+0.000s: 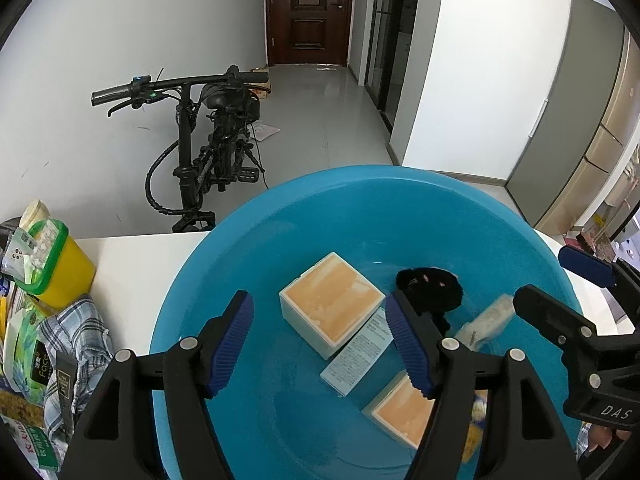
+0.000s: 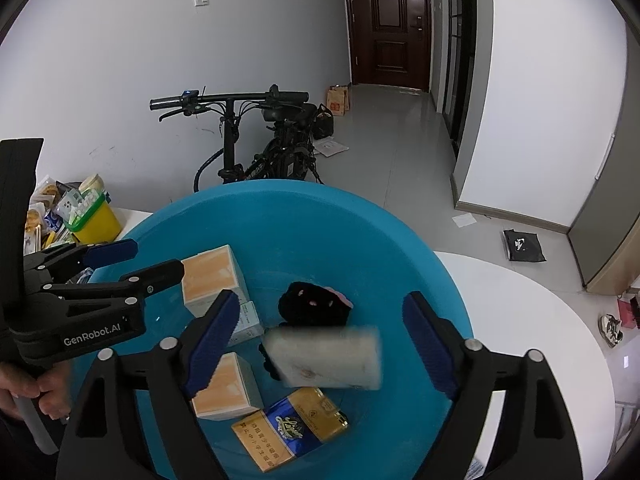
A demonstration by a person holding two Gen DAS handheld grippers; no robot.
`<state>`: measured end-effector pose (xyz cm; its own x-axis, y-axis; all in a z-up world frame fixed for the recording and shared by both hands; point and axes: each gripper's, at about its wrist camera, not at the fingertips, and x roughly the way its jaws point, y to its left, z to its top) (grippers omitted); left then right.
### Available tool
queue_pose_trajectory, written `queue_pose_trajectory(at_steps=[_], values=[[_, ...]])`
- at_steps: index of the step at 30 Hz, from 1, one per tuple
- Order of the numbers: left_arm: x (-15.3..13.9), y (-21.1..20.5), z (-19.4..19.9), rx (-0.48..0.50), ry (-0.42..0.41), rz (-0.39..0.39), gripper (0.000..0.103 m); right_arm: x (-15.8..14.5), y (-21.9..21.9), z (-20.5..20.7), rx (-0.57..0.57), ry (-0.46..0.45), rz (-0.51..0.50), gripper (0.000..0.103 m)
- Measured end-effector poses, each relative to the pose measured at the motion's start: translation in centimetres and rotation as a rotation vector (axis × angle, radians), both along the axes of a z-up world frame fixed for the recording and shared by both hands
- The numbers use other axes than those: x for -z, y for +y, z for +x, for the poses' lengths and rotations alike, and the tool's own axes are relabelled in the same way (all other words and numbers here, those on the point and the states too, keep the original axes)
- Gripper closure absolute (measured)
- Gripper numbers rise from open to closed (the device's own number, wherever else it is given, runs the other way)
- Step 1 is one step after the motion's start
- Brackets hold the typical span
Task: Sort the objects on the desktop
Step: 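Raise both open tools away from the blue basin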
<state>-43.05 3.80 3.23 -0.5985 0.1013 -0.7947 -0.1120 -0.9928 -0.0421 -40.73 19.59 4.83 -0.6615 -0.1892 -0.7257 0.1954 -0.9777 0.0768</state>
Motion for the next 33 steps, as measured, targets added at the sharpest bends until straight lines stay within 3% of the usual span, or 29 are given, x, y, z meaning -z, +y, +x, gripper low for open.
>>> queue_pose_trajectory(at_steps=[15, 20, 24, 28, 33], values=[[-0.2, 0.5, 0.5, 0.009, 0.009, 0.003, 0.032, -0.1, 0.7, 0.2, 0.008, 0.006, -0.003, 0.019], [-0.7, 0.6, 0.8, 0.015, 0.041, 0.003, 0.032, -0.9, 1.1, 0.5, 0.026, 0.054, -0.023, 0.019], [-1.3, 0.2, 0.9, 0.013, 0.084, 0.026, 0.025, -1.2, 1.3, 0.5, 0.045, 0.078, 0.004, 0.018], [-2.5, 0.7, 2.0, 0.026, 0.19, -0.006, 0.018, -1.7, 1.4, 0.8, 0.048, 0.111, -0.01, 0.017], [-4.2, 0.5, 3.2, 0.037, 0.309, 0.006, 0.016, -3.0, 1.3, 2.0, 0.05, 0.237, -0.009, 0.002]])
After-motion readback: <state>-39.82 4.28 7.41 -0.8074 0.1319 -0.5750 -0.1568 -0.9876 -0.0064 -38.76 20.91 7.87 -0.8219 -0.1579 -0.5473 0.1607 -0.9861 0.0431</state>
